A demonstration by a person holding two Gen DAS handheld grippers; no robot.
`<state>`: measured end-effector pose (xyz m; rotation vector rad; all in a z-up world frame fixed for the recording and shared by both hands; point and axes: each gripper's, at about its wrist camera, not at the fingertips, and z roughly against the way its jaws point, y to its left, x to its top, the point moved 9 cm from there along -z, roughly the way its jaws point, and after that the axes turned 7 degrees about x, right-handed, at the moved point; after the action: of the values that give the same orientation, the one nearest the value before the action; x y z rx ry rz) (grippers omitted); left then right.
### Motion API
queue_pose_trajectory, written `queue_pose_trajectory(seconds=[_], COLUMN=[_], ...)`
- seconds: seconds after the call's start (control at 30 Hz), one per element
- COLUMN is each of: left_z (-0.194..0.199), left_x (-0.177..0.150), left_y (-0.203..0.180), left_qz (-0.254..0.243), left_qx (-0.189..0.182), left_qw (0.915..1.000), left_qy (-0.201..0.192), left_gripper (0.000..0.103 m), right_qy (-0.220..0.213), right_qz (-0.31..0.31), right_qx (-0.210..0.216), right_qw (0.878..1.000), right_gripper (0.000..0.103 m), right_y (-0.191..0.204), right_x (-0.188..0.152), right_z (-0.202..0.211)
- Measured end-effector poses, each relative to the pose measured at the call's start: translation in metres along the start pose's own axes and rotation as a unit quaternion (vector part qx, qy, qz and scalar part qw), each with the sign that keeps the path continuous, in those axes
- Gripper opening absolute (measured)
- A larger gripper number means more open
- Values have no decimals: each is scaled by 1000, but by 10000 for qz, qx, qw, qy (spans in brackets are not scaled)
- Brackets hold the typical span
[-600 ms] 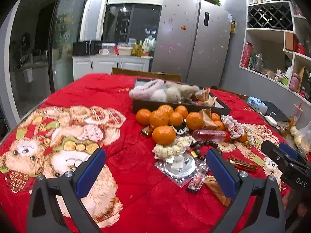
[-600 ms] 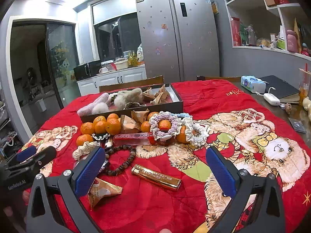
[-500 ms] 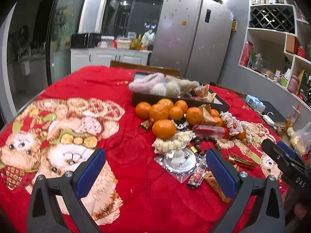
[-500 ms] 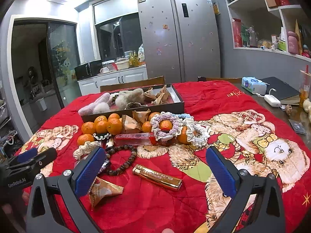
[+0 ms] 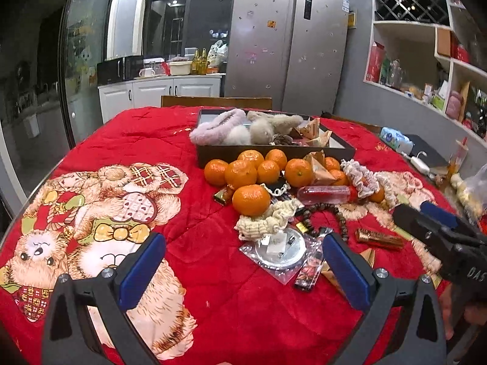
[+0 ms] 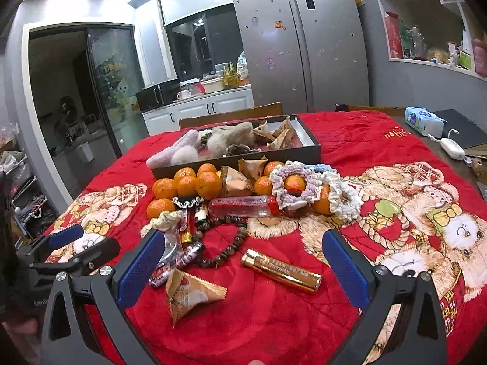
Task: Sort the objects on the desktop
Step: 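Move both tools toward the loose mandarin oranges in front of the black box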
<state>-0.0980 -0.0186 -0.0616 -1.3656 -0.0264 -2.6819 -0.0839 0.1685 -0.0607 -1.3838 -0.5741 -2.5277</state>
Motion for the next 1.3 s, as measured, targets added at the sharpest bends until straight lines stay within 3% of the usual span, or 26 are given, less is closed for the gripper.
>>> queue_pose_trajectory(seconds=[0.27, 0.6, 0.8, 1.3], left_z=[-3, -24, -41, -104], left_x=[16, 30, 41, 37], left_y=[15, 9, 9, 8], left_qz=[138, -94, -221, -297], left_qx=[-42, 16, 56, 22], left_qw=[9999, 9997, 9993, 9940], left_qy=[73, 206, 302, 1049], left_gripper=[103, 103, 103, 103], right_qy=[304, 510, 647, 1326], right_qz=[216, 244, 177, 290], right_qx=[41, 395, 359, 469], right_qw=[9993, 9976, 9971, 9896], right_gripper=[103, 103, 103, 103], right_y=[8, 27, 21, 23], right_x=[7, 19, 30, 36], right_z=[-12, -37, -52, -108])
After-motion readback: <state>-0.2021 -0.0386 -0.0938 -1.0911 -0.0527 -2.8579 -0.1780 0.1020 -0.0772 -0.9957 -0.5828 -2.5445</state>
